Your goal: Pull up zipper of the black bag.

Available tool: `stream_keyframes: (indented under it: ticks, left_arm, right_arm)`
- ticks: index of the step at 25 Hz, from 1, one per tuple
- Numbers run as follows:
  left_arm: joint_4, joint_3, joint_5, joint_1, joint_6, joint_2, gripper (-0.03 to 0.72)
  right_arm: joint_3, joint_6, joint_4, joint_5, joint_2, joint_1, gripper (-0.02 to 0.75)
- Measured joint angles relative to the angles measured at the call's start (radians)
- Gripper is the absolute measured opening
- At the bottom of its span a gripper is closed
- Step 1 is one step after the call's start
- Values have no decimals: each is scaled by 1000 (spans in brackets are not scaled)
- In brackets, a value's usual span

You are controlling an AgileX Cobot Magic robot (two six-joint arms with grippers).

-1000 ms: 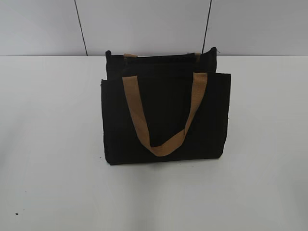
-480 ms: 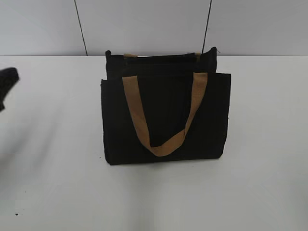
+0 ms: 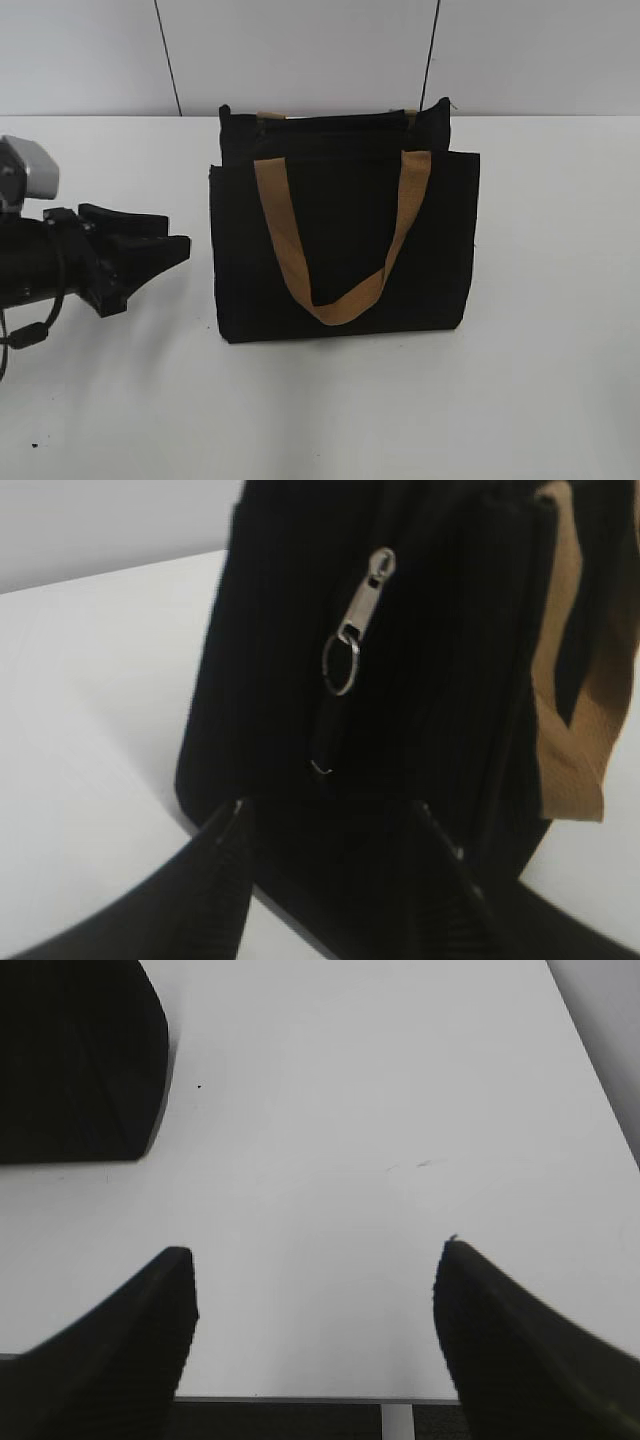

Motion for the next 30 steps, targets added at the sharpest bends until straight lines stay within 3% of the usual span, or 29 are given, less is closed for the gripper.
stream_keyframes:
  ticks: [8,15,24,25,28,30]
  left_arm:
    - [265,-235,-2,-1,0,206,372]
    - [311,-361,-62,-2,0,349,326]
    - [289,-437,-90,-69,0,429,307]
    - [259,-438,-90,-73,0,431,288]
    - [193,-438,-92,-83,0,442,121]
    - [181,-438,-94,-83,-1,444,57]
  right_arm:
    - [0,0,0,0,0,0,566]
    - [0,0,0,0,0,0,566]
    - [0,0,0,0,0,0,566]
    - [0,0,0,0,0,0,566]
    - [0,0,0,0,0,0,566]
    - [0,0,0,0,0,0,566]
